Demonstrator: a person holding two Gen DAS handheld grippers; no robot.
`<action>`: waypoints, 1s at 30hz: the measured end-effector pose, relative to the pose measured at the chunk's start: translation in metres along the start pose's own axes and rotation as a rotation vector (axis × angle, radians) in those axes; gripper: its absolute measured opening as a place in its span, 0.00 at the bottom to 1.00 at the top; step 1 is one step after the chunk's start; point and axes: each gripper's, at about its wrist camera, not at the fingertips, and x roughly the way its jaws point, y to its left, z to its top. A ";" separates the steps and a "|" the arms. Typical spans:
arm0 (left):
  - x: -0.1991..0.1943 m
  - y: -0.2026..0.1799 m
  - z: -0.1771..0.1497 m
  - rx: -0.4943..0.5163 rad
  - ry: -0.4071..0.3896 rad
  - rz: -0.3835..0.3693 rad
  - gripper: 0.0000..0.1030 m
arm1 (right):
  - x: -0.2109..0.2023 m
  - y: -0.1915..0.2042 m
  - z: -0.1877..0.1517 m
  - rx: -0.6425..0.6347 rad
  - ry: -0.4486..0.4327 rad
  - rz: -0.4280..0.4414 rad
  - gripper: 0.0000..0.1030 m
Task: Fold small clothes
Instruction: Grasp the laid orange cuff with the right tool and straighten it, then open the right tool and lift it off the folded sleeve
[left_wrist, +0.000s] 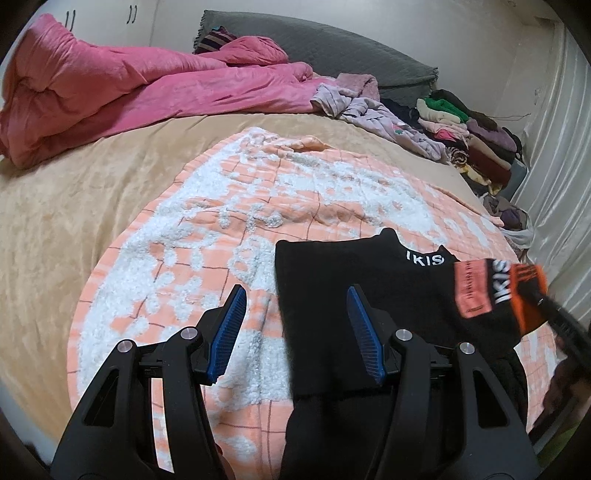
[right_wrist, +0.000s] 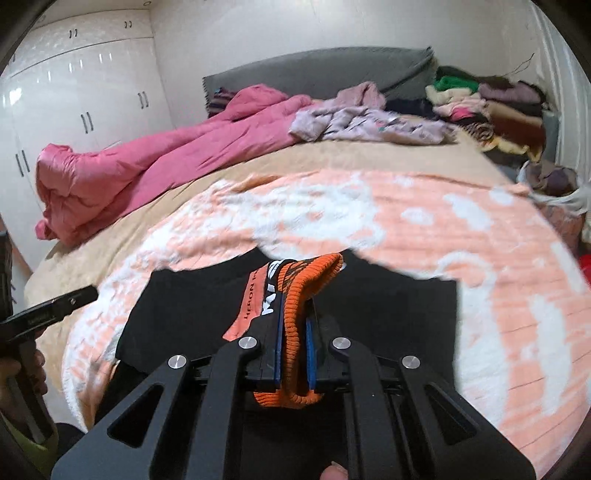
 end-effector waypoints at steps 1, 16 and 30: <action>0.001 -0.001 0.000 0.003 0.002 -0.002 0.47 | -0.002 -0.006 0.002 -0.003 -0.005 -0.015 0.08; 0.039 -0.070 -0.009 0.163 0.072 -0.045 0.47 | 0.011 -0.054 -0.029 0.039 0.057 -0.120 0.08; 0.082 -0.096 -0.034 0.254 0.184 -0.029 0.47 | 0.017 -0.059 -0.036 0.030 0.081 -0.207 0.16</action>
